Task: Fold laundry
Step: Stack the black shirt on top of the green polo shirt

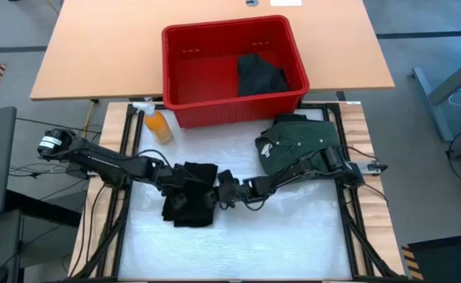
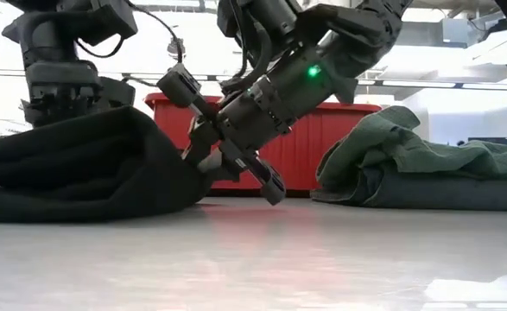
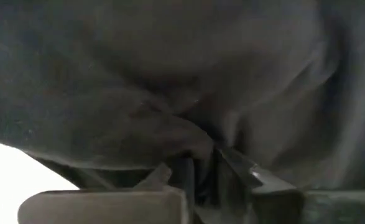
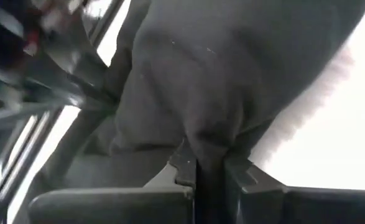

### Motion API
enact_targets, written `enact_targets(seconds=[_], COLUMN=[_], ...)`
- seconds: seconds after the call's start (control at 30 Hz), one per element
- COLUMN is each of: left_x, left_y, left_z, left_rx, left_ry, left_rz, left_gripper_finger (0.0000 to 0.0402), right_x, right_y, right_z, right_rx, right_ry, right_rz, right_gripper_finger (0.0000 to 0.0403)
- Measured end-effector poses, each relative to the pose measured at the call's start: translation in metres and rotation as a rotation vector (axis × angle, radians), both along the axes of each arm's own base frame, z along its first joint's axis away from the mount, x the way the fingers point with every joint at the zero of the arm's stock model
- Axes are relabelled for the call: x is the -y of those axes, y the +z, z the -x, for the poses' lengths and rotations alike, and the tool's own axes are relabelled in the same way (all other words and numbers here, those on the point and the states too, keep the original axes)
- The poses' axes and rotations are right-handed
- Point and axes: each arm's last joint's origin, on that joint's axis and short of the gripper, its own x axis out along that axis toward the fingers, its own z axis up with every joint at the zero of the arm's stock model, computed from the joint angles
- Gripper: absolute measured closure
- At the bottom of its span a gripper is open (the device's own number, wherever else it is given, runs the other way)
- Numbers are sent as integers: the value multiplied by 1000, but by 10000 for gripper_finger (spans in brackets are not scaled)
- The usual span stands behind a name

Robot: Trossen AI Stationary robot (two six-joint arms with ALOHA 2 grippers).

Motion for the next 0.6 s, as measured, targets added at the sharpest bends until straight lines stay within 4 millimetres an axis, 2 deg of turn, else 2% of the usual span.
enact_targets(seconds=[0.1,0.2,0.4,0.6], left_x=[-2,-7,-21,-35], left_y=[15,34,70,89], left_z=[-3,-3,13,28], left_rx=[67,155,359,464], left_ry=[9,28,130,235], left_rz=[4,4,-81,-212], left_gripper_finger=[323,290,258,256], right_x=[8,14,34,56], right_y=[11,30,101,163], right_z=[3,16,60,101], right_rx=[-61,-178,-336,-291], right_ry=[92,145,199,161], right_rz=[-16,23,134,168], right_gripper_finger=[357,356,356,356])
